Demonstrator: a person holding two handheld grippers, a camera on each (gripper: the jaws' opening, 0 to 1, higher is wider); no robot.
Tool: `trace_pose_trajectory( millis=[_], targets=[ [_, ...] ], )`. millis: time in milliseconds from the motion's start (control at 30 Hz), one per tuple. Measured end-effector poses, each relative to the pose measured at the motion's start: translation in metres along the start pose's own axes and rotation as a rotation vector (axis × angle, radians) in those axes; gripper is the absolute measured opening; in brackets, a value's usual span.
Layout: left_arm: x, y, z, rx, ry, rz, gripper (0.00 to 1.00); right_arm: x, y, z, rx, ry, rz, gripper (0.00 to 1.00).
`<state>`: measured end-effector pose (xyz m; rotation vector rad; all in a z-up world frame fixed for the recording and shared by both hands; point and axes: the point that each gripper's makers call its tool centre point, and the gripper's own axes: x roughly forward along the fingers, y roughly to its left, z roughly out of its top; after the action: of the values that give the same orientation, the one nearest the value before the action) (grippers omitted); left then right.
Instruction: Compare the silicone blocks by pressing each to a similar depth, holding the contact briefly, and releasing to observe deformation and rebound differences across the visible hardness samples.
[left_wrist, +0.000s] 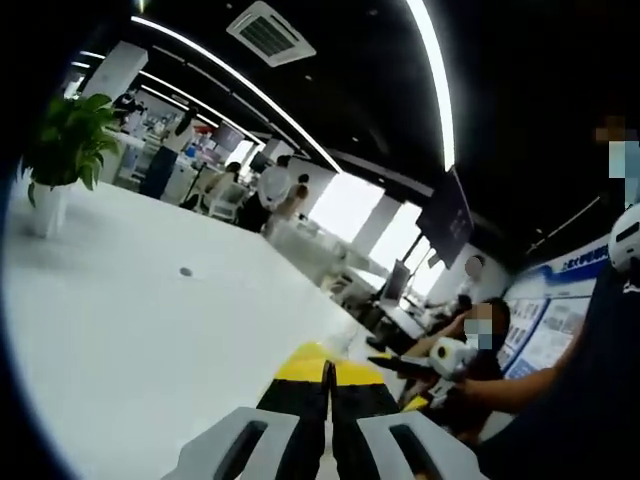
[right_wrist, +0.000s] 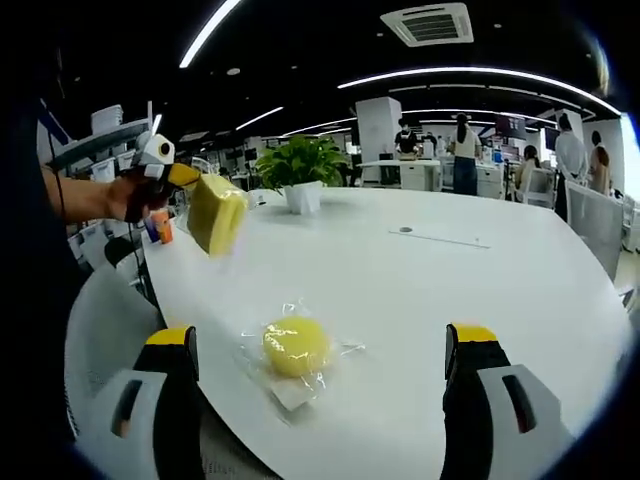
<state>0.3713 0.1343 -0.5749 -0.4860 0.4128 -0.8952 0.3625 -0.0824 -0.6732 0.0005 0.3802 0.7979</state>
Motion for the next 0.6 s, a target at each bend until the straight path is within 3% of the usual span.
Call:
trace_pose_trajectory(
  millis=[600],
  targets=[
    [-0.001, 0.038, -0.04, -0.14, 0.034, 0.076, 0.0, 0.006, 0.006, -0.01, 0.006, 0.049, 0.026, 0.96]
  ],
)
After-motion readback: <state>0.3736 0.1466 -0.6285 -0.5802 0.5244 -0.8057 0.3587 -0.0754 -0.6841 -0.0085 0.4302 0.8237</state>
